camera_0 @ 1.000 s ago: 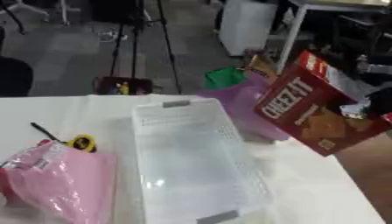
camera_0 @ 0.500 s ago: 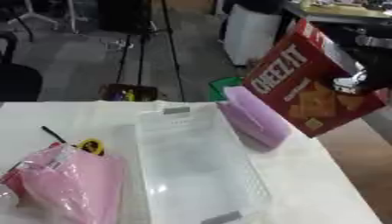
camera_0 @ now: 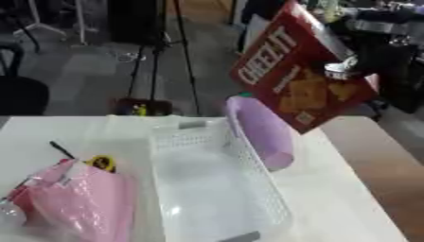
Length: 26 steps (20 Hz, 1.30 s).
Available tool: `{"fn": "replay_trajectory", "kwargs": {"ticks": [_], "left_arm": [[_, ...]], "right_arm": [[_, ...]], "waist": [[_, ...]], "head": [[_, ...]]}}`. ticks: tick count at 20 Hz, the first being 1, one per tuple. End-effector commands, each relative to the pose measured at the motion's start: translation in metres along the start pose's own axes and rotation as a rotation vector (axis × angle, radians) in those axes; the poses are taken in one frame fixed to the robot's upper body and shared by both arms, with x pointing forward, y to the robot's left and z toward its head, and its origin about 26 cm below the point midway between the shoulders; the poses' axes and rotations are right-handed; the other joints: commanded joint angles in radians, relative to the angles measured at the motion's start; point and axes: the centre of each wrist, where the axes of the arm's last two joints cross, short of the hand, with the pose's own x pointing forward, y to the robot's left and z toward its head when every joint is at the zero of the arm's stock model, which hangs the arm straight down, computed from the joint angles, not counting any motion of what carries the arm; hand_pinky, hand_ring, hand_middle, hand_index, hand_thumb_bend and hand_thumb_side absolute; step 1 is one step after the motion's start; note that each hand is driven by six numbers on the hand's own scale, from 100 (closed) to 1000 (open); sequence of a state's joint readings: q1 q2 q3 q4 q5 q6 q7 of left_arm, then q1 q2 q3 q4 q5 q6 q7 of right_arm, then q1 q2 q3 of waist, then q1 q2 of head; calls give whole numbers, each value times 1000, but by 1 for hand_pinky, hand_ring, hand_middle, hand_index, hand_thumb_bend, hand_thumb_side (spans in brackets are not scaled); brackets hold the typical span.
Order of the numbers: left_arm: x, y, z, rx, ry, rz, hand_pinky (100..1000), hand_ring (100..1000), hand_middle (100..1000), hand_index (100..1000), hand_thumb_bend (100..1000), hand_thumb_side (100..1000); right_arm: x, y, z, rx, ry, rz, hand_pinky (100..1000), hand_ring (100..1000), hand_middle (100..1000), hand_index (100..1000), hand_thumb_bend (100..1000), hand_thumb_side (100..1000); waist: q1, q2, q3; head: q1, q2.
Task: Pick up objects on the table and place them in the box.
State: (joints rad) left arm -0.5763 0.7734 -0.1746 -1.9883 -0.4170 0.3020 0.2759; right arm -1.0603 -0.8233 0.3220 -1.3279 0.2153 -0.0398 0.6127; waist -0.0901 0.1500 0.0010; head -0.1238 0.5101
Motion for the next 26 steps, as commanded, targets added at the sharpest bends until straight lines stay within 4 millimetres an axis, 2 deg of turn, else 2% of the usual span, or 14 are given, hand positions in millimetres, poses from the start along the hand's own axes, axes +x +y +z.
{"fn": "replay_trajectory", "kwargs": {"ticks": [1, 8, 15, 21, 22, 25, 26], "left_arm": [[4, 8, -6, 29, -26, -10, 813, 873, 887, 954, 100, 983], [7, 9, -8, 55, -28, 2, 815, 877, 892, 958, 100, 984], [9, 8, -10, 85, -25, 25, 816, 879, 895, 960, 100, 984], [10, 7, -10, 97, -23, 36, 817, 879, 895, 959, 100, 986], [10, 7, -10, 98, -24, 38, 817, 879, 895, 959, 100, 986], [12, 7, -12, 103, -30, 43, 817, 879, 895, 959, 100, 986], [12, 7, -12, 103, -31, 44, 817, 879, 895, 959, 100, 986]], "right_arm": [[7, -8, -10, -2, -21, -4, 872, 723, 252, 382, 291, 515], [22, 4, -39, 30, -97, -102, 887, 711, 245, 376, 354, 468], [30, 16, -54, 71, -123, -185, 894, 705, 243, 374, 382, 438], [26, 32, -62, 147, -104, -226, 902, 714, 264, 390, 399, 413], [24, 33, -63, 158, -104, -234, 912, 739, 301, 422, 423, 479], [21, 32, -64, 180, -113, -260, 915, 748, 314, 434, 431, 515], [20, 32, -65, 184, -116, -264, 921, 781, 369, 485, 507, 619]], "waist": [[4, -20, 2], [7, -13, 11], [7, -3, 21], [2, 11, 34], [1, 14, 37], [-3, 22, 49], [-4, 25, 53]], "head": [[-3, 12], [1, 28], [7, 36], [14, 37], [14, 38], [13, 42], [13, 42]]}}
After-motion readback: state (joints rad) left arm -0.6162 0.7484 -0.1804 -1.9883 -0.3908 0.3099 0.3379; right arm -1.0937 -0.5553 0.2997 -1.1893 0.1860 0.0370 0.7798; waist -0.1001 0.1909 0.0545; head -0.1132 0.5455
